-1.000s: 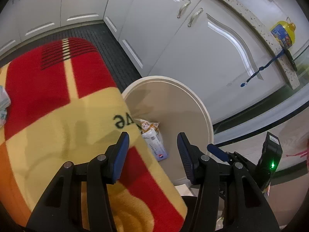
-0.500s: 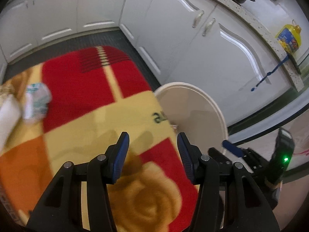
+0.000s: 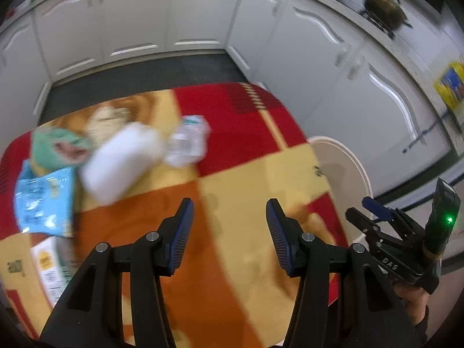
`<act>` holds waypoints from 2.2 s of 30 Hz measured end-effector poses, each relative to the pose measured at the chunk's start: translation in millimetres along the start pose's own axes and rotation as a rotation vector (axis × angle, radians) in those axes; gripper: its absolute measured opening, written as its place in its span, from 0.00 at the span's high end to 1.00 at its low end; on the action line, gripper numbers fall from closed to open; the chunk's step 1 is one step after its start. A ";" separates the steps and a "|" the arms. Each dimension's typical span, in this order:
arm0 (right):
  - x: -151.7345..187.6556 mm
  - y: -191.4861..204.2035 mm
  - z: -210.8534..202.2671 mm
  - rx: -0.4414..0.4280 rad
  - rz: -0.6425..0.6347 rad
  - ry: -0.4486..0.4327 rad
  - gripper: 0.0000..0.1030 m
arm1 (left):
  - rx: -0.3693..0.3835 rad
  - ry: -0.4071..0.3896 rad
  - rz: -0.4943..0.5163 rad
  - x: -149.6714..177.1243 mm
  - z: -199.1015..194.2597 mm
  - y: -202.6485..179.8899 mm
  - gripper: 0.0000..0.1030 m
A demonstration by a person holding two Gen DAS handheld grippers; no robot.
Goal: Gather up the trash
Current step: 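Move both tools back over the remaining trash on the blanket, then grasp the green towel with the left gripper while the right gripper grasps the wipes pack, then carry towel and wipes pack over the bin and open both grippers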
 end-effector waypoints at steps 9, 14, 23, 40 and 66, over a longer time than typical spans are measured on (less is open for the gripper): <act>-31.3 81.8 10.0 -0.076 -0.121 0.003 0.41 | -0.004 -0.047 -0.205 -5.8 -42.5 108.8 0.51; -52.7 124.7 23.1 -0.128 -0.161 0.009 0.38 | 0.011 -0.047 -0.297 -13.7 -46.1 158.9 0.51; -98.0 182.7 52.3 -0.228 -0.159 0.037 0.38 | 0.053 -0.029 -0.386 -48.7 -32.0 202.9 0.51; -138.2 195.7 117.2 -0.333 -0.062 0.133 0.73 | -0.118 -0.007 -0.328 -58.1 0.9 211.1 0.65; -86.5 146.6 17.3 -0.221 -0.159 -0.036 0.83 | 0.008 -0.141 -0.100 -35.4 -76.6 87.3 0.85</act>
Point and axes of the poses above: each gripper's, at about its wrist camera, not at the fingertips, and z roughly the way its jaws point, y to its left, x to its underside, the point moved 9 cm from there along z, roughly the way its jaws point, and after that the axes turned 15 degrees about y, right-handed, at the moved point
